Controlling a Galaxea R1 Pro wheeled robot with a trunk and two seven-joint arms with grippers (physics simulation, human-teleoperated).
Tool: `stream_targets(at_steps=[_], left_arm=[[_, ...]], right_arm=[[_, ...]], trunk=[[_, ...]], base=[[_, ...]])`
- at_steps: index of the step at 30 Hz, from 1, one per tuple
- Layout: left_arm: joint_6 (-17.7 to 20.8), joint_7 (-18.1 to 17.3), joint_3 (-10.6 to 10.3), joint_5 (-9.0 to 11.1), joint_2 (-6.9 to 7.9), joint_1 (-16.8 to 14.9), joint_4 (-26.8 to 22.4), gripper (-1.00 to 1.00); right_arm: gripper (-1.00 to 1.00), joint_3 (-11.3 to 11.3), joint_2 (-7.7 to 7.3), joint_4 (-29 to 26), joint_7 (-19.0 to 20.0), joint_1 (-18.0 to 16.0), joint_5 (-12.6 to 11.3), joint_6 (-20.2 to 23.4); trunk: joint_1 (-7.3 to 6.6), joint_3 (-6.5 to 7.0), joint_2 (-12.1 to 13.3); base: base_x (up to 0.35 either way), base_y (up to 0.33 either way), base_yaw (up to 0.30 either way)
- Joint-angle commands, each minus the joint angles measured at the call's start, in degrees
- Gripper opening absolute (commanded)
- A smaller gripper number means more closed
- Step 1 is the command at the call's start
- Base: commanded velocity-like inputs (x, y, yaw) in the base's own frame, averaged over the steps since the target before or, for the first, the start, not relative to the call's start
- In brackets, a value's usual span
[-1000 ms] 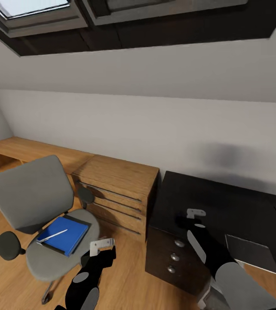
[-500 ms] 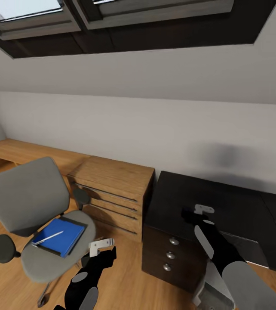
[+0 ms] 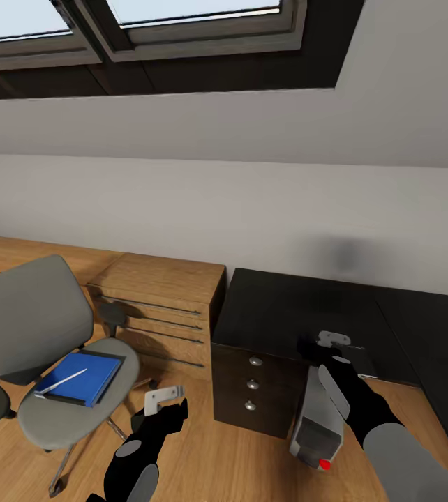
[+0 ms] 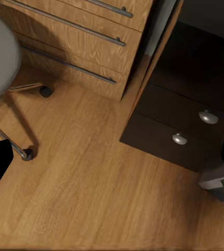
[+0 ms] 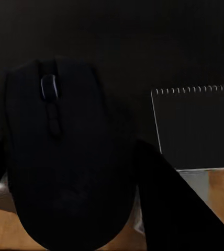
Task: In the bedroom, organize the workspace by keeping the computer under the desk, ensuring the monitor is on the desk, placing the keyboard on the desk next to the monitor, placing the mouse on the desk next to the keyboard, moving the folder from the swivel chair onto the desk next to the mouse, stacking the notebook on top of the folder with the pen on top of the notebook, and positioning the swivel chair next to the desk.
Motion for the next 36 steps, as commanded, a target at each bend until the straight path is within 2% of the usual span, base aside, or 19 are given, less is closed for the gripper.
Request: stream_targets(at_steps=[1,10,15,18,23,27,30,33,35,36], left_arm=[[0.1,0.5,-0.1,0.5,0.01,0.0,-0.1,1.00],[0.1,0.5,0.0,0.5,0.02,0.0,-0.2,1.00],[0.2,0.5,0.0,0.5,0.02,0.0,-0.1,1.00],[0.2,0.5,0.0,0.5,0.02,0.0,-0.1,1.00],[0.2,0.5,0.2,0.5,0.02,0.0,-0.2,1.00],[0.2,0.5,0.5,0.5,0.08,0.0,-0.5,1.00],[0.2,0.5,1.6,0.5,0.06,0.0,-0.6,1.00],[0.2,0.5,1.9,0.5,0.08,0.0,-0.7,1.00],[0.3,0.5,2.1,0.5,0.08,0.0,-1.0,1.00],[0.3,0.5,2.2,0.5,0.06,0.0,-1.1,1.00]], right_arm=[[-1.00,0.4,-0.10,-0.1,-0.7,0.0,-0.8,0.1],[-1.00,0.4,-0.77,0.0,-0.6,0.0,-0.9,0.0],[-1.00,0.4,-1.57,0.0,-0.6,0.0,-2.2,0.0],[-1.00,0.4,-3.57,0.2,-0.5,0.0,-2.6,-0.1],[-1.00,0.5,-5.50,0.3,-0.1,0.0,-2.6,0.2],[-1.00,0.5,-8.05,0.3,0.6,0.0,-2.7,0.8],[-1.00,0.5,-10.72,0.3,0.9,0.0,-2.7,1.5],[-1.00,0.5,-12.47,0.3,0.9,0.0,-2.7,1.7],[-1.00,0.5,-14.44,0.4,1.6,-0.1,-2.7,1.8],[-1.00,0.5,-14.77,0.4,2.1,-0.1,-2.6,1.8]], trunk=[[-0.02,-0.04,-0.1],[-0.02,0.38,-0.1],[-0.02,0.61,-0.1],[-0.02,0.75,-0.1],[-0.02,0.96,-0.1],[-0.02,1.12,-0.1],[-0.02,1.24,-0.1],[-0.02,1.36,-0.1],[-0.02,1.44,-0.1],[-0.02,1.48,-0.1]], base=[[-0.327,0.122,-0.259],[-0.307,0.114,-0.261],[-0.142,0.017,-0.261],[-0.023,0.003,-0.265],[-0.003,0.000,-0.270],[0.000,0.000,-0.271],[0.000,0.000,-0.271],[0.000,0.000,-0.271],[0.000,0.000,-0.271],[0.000,0.000,-0.271]])
